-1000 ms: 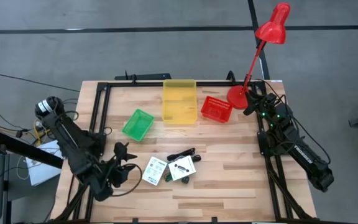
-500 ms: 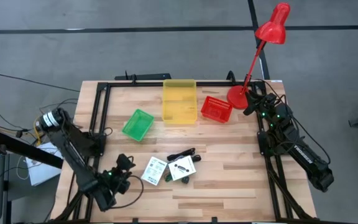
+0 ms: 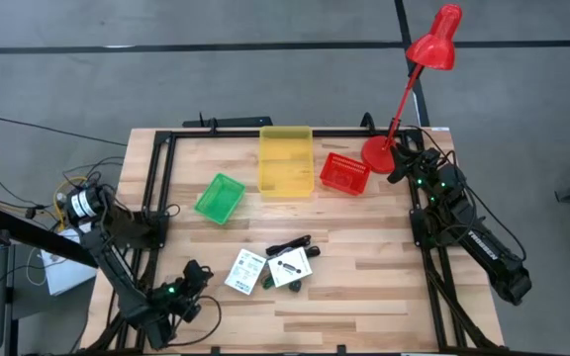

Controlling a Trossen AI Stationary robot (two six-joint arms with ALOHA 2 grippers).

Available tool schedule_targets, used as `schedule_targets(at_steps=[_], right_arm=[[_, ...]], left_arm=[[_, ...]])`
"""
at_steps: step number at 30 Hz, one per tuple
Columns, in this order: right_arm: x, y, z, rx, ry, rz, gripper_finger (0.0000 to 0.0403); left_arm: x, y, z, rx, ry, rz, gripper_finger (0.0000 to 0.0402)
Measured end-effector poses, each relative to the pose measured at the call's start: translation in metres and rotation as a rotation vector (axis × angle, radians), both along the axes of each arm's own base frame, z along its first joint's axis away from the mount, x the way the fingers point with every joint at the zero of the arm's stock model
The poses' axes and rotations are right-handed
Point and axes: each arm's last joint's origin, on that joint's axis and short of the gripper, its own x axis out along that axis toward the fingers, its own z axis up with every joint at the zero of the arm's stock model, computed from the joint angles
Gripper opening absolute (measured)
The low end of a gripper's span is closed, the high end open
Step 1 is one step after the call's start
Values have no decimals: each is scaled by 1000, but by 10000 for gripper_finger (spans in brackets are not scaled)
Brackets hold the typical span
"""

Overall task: Pick and place items into bin
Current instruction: Put the left white box into the green basket

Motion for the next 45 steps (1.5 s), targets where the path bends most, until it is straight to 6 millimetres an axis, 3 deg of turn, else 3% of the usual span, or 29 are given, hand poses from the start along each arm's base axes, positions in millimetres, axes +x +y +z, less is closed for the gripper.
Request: schedule_targets(at_steps=[7, 20, 29, 45], right_arm=[[0, 0, 0, 1, 1, 0, 121], [0, 0, 0, 1, 1, 0, 121], [0, 0, 0, 1, 1, 0, 121], [0, 0, 0, 1, 1, 0, 121]], left_arm=[[-2, -14, -18, 40, -15, -74, 226], [-4, -19, -53, 250, -130, -124, 226], [-2, -20, -55, 262, -243, -115, 226], [2, -26, -57, 248, -252, -149, 226]])
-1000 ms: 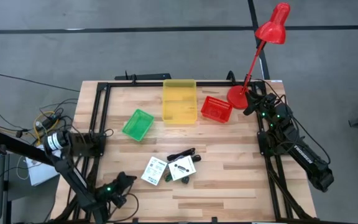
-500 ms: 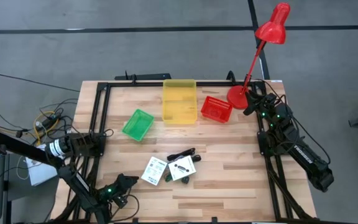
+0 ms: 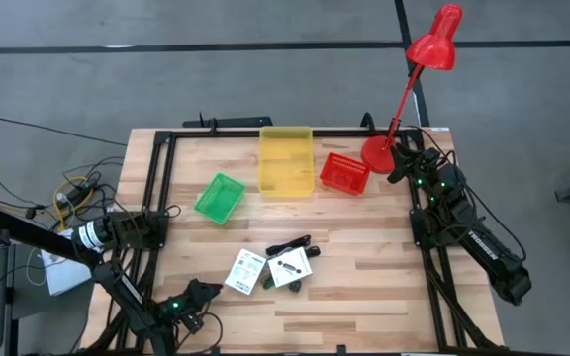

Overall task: Pick and place items into bin
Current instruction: Put the left white box into the green basket

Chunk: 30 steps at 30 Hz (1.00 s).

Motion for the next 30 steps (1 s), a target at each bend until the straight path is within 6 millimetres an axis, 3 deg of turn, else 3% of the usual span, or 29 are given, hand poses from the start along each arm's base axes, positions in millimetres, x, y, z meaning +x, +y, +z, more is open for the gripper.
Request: schedule_targets(at_steps=[30], right_arm=[[0, 0, 0, 0, 0, 0, 121]], left_arm=[[33, 10, -1, 8, 55, 55, 226]])
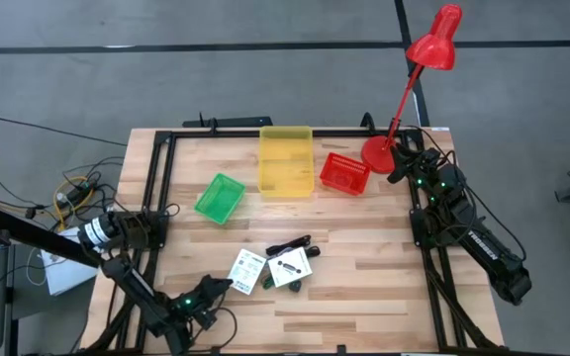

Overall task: Pick and place items into bin
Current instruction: Put the left white box into the green basket

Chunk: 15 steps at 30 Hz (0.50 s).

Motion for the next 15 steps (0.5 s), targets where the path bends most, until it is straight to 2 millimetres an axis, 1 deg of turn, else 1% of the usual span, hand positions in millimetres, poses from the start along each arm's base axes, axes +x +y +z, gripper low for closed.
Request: schedule_targets(at_steps=[15], right_arm=[[0, 0, 0, 0, 0, 0, 121]], left_arm=[[10, 7, -1, -7, 19, 42, 226]])
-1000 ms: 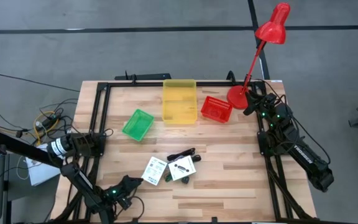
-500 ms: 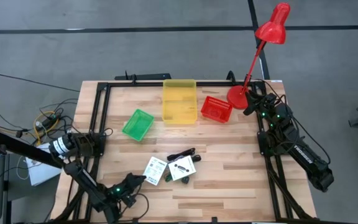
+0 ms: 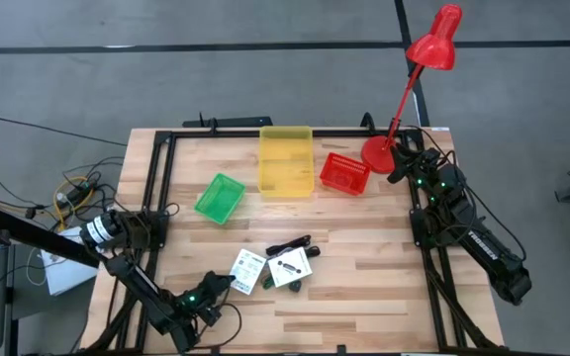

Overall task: Pick and place items into bin
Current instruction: Put the left white box into the green basket

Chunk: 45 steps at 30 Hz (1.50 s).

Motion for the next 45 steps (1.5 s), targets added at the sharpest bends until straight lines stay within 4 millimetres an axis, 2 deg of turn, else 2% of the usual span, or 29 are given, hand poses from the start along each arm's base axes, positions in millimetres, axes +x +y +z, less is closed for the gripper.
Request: schedule_targets(at_steps=[27, 45], right_arm=[[0, 0, 0, 0, 0, 0, 121], [0, 0, 0, 0, 0, 0, 121]], left_arm=[[4, 4, -1, -11, -3, 28, 224], [4, 4, -2, -33, 27, 32, 126]])
